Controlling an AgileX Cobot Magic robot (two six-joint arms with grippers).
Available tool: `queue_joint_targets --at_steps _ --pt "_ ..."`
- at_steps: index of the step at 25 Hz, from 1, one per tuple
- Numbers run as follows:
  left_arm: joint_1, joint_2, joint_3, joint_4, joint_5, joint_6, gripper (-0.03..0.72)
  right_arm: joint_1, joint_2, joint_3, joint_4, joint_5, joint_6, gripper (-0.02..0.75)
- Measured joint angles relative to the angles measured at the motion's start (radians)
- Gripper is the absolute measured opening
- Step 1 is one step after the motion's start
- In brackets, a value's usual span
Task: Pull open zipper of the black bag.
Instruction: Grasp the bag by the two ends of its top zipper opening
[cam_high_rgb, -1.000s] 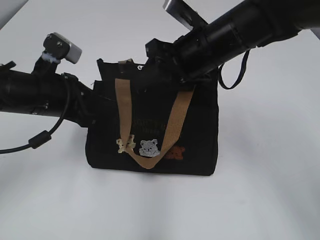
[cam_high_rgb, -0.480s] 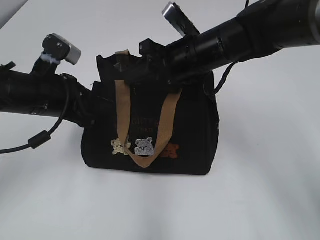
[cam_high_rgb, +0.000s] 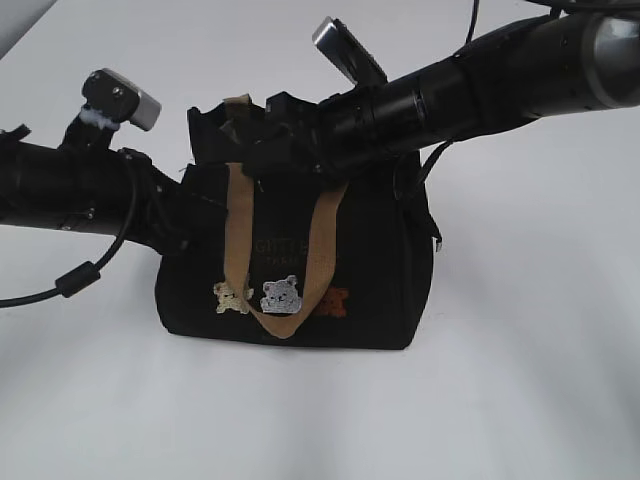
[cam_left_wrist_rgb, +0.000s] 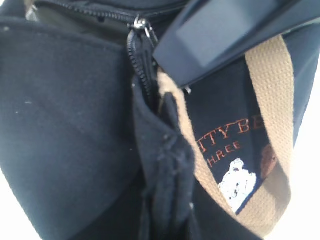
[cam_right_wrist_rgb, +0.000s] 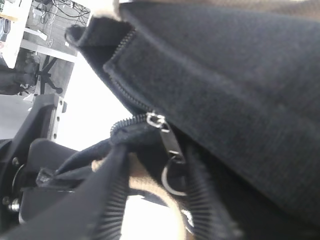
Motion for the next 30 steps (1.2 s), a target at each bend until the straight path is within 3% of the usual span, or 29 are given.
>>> queue_joint_targets --at_steps 6,9,18,24,30 --pt "0.000 0.000 0.000 -0.001 0.005 0.000 0.064 -0.012 -0.009 0.000 -0.040 0.005 0.001 0.064" --pt "0.000 0.000 0.000 -0.001 0.009 0.000 0.064 -0.020 -0.024 0.000 -0.079 0.013 0.021 0.001" --pt "0.000 0.000 0.000 -0.002 0.035 0.000 0.064 -0.095 -0.105 0.005 -0.202 0.147 0.074 -0.001" --pt "0.000 0.000 0.000 -0.003 0.034 0.000 0.064 -0.204 -0.199 0.006 -0.242 0.290 0.089 -0.001" --pt "0.000 0.000 0.000 -0.004 0.034 0.000 0.064 -0.290 -0.226 0.006 -0.334 0.319 0.143 -0.001"
